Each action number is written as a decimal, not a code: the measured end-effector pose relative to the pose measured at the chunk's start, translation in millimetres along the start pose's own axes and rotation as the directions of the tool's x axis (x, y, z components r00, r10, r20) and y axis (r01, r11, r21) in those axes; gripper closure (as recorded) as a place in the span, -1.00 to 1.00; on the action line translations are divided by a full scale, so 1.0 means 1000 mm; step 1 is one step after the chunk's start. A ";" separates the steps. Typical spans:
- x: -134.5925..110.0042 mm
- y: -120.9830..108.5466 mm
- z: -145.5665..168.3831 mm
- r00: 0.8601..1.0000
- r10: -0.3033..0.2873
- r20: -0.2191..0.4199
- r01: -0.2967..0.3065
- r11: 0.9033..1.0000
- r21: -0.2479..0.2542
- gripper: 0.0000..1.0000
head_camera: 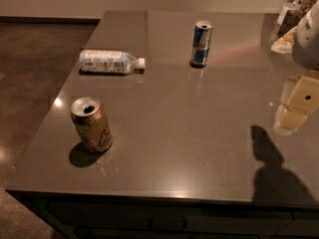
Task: Pick redbull can
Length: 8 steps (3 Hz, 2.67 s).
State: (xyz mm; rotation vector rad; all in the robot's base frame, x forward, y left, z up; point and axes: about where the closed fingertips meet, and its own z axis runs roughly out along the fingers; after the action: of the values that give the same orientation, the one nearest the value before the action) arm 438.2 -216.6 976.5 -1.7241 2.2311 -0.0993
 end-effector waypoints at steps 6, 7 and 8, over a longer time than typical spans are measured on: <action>-0.162 0.025 0.044 0.923 -0.112 0.367 0.152 0.985 -0.084 -1.00; -0.196 0.042 0.056 0.901 -0.136 0.412 0.192 0.976 -0.099 -1.00; -0.223 0.058 0.066 0.883 -0.154 0.444 0.223 0.969 -0.107 -1.00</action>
Offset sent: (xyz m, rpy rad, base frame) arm 0.0093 0.0145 0.0011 0.0518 0.0145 0.0231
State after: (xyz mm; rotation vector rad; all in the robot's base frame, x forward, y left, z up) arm 453.1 20.8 945.5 -1.8246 1.7823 0.3895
